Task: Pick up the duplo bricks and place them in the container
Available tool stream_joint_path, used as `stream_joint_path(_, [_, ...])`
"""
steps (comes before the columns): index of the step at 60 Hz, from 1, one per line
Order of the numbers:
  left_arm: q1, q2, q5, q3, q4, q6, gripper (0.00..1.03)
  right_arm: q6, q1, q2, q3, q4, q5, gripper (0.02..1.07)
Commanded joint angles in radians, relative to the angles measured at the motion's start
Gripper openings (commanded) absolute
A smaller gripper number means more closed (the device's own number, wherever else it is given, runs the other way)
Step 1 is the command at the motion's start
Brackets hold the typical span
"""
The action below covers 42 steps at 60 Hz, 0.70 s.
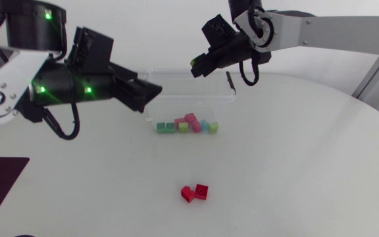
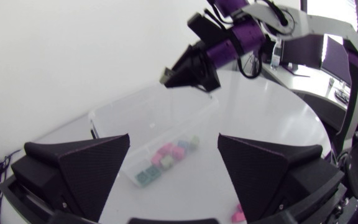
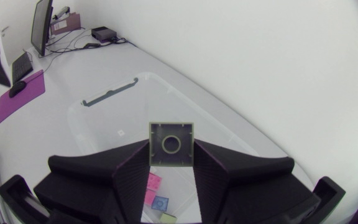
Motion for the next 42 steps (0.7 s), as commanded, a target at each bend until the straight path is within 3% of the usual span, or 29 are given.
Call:
stream_joint_path(1, [0.007,-0.029,-0.003,-0.097,-0.04,0.047,0.99,0.026,0.01,0.071,0.064,-0.025,0.008,0.3])
stream_joint_path(7, [0.005,-0.043,0.001,-0.17,-0.053,0.079,0.99,0.032,0.013,0.119,0.104,-0.039,0.009,0.34])
stream_joint_path(8, [0.005,-0.043,0.001,-0.175,-0.054,0.081,0.99,0.034,0.013,0.123,0.107,-0.039,0.014,0.4])
stream_joint_path(9, [-0.002,-0.043,0.007,-0.198,-0.065,0.099,0.99,0.034,0.016,0.133,0.112,-0.039,0.022,0.54])
stream_joint_path(13, [-0.012,-0.038,0.009,-0.226,-0.066,0.118,0.99,0.034,0.016,0.134,0.11,-0.039,0.025,0.77])
stream_joint_path(17, [-0.035,-0.02,0.021,-0.256,-0.066,0.144,0.99,0.034,0.013,0.11,0.08,-0.039,0.025,0.92])
stream_joint_path(33, [-0.165,0.144,0.035,-0.318,-0.026,0.204,0.99,0.014,-0.047,-0.171,-0.196,0.031,-0.007,0.95])
stream_joint_path(42, [-0.206,0.281,0.032,-0.278,0.02,0.194,0.99,-0.011,-0.065,-0.412,-0.436,0.053,-0.014,0.95])
